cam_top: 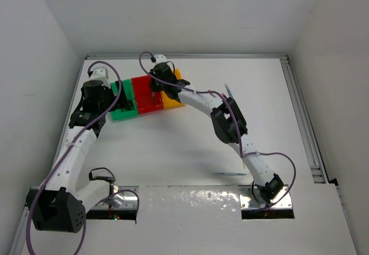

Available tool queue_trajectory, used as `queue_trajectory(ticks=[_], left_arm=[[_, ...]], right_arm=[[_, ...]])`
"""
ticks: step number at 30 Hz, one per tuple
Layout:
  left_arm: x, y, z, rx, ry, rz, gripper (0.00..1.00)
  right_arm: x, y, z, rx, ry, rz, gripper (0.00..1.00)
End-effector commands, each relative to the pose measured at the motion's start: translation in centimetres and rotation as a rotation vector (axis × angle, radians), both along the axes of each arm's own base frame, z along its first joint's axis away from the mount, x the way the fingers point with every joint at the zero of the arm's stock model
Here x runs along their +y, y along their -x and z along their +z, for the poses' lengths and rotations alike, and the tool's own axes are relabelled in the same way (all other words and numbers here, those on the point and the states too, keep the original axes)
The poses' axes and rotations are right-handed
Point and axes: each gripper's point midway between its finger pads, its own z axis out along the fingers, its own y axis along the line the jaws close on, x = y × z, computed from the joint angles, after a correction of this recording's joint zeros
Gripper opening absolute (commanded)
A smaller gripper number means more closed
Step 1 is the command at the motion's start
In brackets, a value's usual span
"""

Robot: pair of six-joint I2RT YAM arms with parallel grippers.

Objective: Sort the stationery into containers
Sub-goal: Place the pen in the storage box.

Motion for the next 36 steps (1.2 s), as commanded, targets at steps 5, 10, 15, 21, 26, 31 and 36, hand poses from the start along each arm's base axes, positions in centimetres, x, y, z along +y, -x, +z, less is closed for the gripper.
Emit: queue_trajectory(ticks=[5, 10, 15, 21, 26, 31, 36], left_arm=[[0.3, -0.6, 1.8, -0.093, 0.019, 0.019, 1.0], [0.4, -0.9, 2.0, -0.106, 0.014, 0.023, 1.0], [0.4, -1.0, 1.7, -0.104, 0.011, 0.023, 1.0], [0.6, -1.1, 2.0, -0.116, 0.003, 0.029, 1.0], [0.8, -1.2, 2.3, -0.127, -0.002, 0.038, 1.0], [0.9, -1.4, 2.7, -0.135, -0.003, 0.043, 1.0], [1.0, -1.4, 2.7, -0.133, -0.003, 0.042, 1.0]], right_arm=[[1.9, 0.0, 0.4, -0.086, 0.024, 0.023, 0.0], [2.3, 1.5, -1.4, -0.055, 0.056, 0.041, 0.0], [2.7, 2.1, -1.9, -0.064, 0.08, 0.057, 0.06], [2.7, 1.9, -2.3, -0.067, 0.078, 0.05, 0.23], [2.3, 1.7, -2.6, -0.07, 0.084, 0.022, 0.24], [2.4, 1.7, -1.8, -0.081, 0.078, 0.03, 0.26], [2.7, 2.3, 5.3, -0.163, 0.025, 0.076, 0.32]])
